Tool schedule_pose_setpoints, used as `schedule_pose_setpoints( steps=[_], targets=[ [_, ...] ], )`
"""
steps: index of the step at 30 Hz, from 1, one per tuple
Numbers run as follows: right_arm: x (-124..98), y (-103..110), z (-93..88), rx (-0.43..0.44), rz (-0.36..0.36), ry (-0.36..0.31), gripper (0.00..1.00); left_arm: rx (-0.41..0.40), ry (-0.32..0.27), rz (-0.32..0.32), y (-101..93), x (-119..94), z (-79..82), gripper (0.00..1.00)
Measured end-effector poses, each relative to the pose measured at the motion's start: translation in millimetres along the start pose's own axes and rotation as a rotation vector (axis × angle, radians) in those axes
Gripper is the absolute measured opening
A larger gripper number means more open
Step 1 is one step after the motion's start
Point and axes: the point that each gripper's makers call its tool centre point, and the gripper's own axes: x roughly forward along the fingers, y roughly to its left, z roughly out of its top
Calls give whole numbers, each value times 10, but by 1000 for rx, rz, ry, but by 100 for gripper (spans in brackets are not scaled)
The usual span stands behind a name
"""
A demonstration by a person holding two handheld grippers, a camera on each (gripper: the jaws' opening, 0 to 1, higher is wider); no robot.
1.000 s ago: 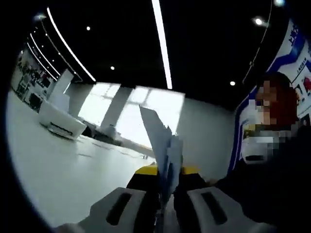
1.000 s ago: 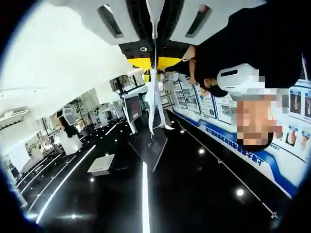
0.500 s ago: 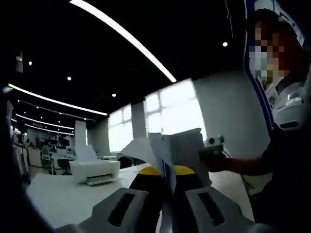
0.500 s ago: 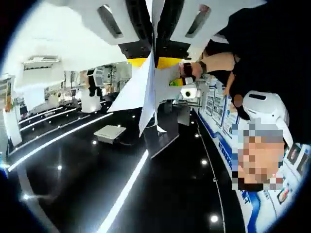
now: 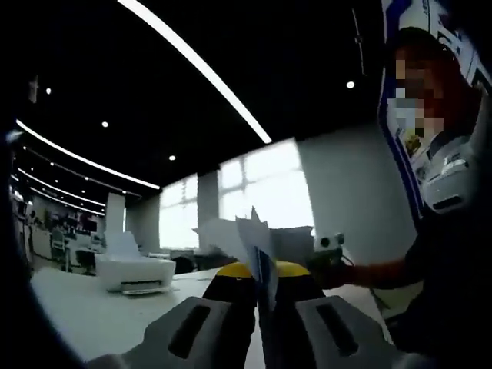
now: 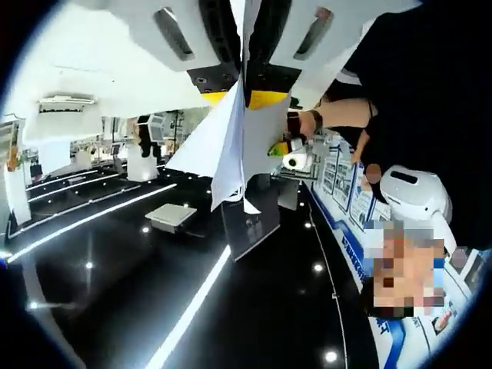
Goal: Organize the stack of printing papers by aligning and flattening the scattered papers on the table
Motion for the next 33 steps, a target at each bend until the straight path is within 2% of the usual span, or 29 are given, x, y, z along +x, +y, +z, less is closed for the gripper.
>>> schedule_pose_setpoints(
  steps=[4,6,7,10,13,16,18,21,24,28,29,30,31,32,33],
  targets=[
    [1,-76,73,-52,-18,-16,0,52,6,-10,5,60,70,11],
    [-7,-62,62,-62,-17,-19,0,75,6,-14,-33,48,47,11],
    [-11,-48,36,-61,-17,-18,1,76,6,-16,-48,21,8,15],
    [-87,-96,-225,7,-69,50,25,-31,10,-25,-144,-59,-205,28],
    [-75,-33,-358,32,-50,69,15,-31,30,-15,-159,-69,-337,26],
    [-11,-56,-354,46,-59,75,18,-30,49,-3,-146,-9,-386,26],
    [47,-48,-316,45,-56,78,15,-26,56,-13,-179,60,-367,26],
    [108,-25,-248,23,-43,79,1,30,82,-11,-181,148,-336,20],
    [157,-92,-143,-36,-79,64,0,57,74,-13,-185,220,-234,18],
    [177,-69,-101,-44,-71,46,0,85,55,-1,-160,250,-140,18],
    [166,-68,-148,-41,-72,54,0,72,65,1,-153,243,-182,21],
    [148,-78,-194,-29,-78,64,7,22,92,10,-140,208,-288,24],
    [137,-84,-224,-18,-83,73,15,7,96,15,-132,197,-320,27],
    [89,-133,-369,39,-119,115,20,-44,114,32,-104,147,-468,28],
    [61,-141,-455,58,-116,141,19,-48,122,37,-99,128,-533,27]
  ],
)
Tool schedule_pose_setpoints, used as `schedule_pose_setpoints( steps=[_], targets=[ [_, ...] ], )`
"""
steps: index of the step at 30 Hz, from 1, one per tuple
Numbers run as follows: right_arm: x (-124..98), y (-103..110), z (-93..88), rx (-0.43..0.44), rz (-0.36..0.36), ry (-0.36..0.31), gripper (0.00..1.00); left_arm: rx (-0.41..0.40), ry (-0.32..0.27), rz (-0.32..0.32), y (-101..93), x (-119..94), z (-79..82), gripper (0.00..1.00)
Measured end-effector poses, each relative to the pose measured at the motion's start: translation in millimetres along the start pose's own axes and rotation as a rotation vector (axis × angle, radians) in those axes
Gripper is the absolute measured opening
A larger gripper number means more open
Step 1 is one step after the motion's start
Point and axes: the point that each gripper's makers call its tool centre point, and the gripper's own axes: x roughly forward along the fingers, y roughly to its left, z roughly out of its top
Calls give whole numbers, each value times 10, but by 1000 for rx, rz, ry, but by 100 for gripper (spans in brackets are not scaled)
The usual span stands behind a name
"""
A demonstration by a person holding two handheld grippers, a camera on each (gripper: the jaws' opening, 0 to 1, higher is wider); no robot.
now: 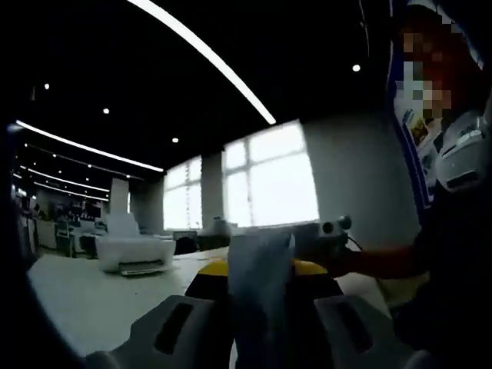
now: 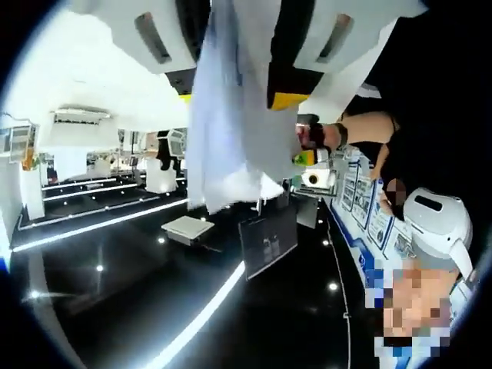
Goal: Organize the stack of printing papers by aligning and flattening the scattered papers on the table
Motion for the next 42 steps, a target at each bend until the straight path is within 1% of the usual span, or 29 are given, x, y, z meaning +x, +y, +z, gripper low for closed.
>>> schedule_pose_setpoints(
  steps=[1,4,5,6,7,9,12,14,16,17,18,19,20,22,23,25,26,27,30,33,36,39,42],
  targets=[
    [0,10,-12,-2,10,0,16,3,2,2,-2,-4,-41,27],
    [16,26,24,-16,4,-2,14,14,16,21,-2,31,-64,25],
    [25,20,45,-22,-1,-3,9,19,16,26,3,44,-49,23],
    [35,22,75,-34,0,-1,0,32,12,30,10,70,-6,20],
    [47,33,105,-53,4,-1,0,41,10,31,11,81,20,14],
    [97,9,198,-84,-15,-12,0,76,-6,43,27,123,128,10],
    [171,34,344,-122,-39,-38,0,113,-30,61,47,176,296,9],
    [193,59,393,-129,-48,-46,0,124,-36,75,65,188,346,10],
    [215,88,402,-136,-54,-50,0,104,-19,127,159,175,278,14],
    [200,70,344,-125,-48,-49,1,94,-11,153,205,169,244,19],
    [190,63,242,-89,-49,-22,11,32,15,165,239,157,114,26],
    [177,23,134,-62,-65,9,18,-22,36,164,252,148,-14,29],
    [171,10,104,-56,-67,17,21,-45,47,159,249,141,-86,30],
    [158,0,-8,-59,-70,51,18,-47,37,166,263,119,-129,30],
    [143,-9,2,-57,-75,50,18,-47,33,169,270,108,-151,30],
    [106,-67,49,-40,-98,42,20,-33,22,171,270,123,-82,32],
    [98,-105,72,-20,-119,38,21,-30,19,171,270,136,-55,33],
    [88,-180,117,24,-152,36,22,-23,14,166,261,169,-5,33],
    [138,-193,224,63,-157,10,23,-17,9,150,235,268,53,34],
    [209,-173,255,72,-157,-2,25,-34,13,142,208,367,16,34],
    [275,-178,206,67,-163,18,25,-34,29,135,158,443,-53,34],
    [274,-193,170,43,-174,40,25,-25,35,137,154,435,-63,33],
    [203,-218,154,48,-176,46,26,-29,38,144,190,355,-35,34]
  ],
)
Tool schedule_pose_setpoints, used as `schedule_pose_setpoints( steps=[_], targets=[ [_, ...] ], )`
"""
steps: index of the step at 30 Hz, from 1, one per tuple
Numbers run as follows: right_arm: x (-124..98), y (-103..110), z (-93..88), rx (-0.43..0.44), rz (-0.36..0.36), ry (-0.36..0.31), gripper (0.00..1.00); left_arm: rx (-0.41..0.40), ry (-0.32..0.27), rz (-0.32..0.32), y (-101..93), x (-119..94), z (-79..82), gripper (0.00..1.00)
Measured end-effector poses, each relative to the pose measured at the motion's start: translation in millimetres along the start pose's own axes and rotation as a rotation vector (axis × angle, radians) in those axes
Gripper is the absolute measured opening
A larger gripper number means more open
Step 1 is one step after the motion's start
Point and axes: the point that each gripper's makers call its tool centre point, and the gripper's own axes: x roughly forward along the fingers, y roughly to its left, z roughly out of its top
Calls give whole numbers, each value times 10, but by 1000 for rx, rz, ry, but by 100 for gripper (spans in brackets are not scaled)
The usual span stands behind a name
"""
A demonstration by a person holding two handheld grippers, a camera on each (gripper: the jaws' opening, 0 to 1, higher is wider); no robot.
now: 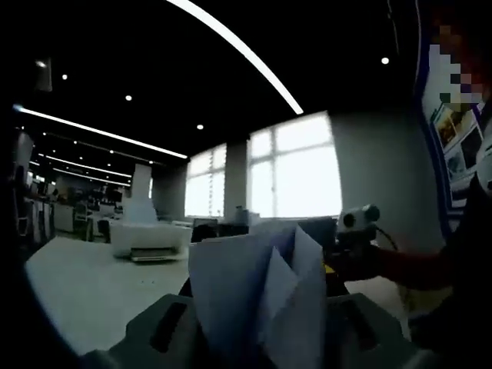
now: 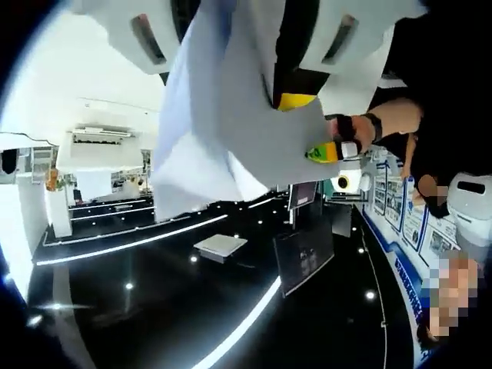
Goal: Organize the stack of printing papers by aligning and flattening the scattered papers on the table
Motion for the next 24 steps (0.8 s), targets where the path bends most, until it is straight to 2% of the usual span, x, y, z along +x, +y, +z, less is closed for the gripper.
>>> schedule_pose_setpoints(
  steps=[8,14,17,18,21,24],
  targets=[
    [-241,-136,15,14,-27,-18,25,-1,15,0,86,-122,15,32],
    [-423,-150,60,25,3,-50,22,-1,16,3,102,-138,13,32],
    [-498,-200,74,25,-8,-57,21,-4,17,8,114,-133,10,32],
    [-522,-217,78,25,-11,-59,20,-5,17,9,119,-132,8,32],
    [-541,-199,101,2,-8,-71,8,-4,13,11,117,-126,9,31],
    [-528,-204,106,-21,-14,-73,5,-6,12,8,113,-124,6,31]
  ],
)
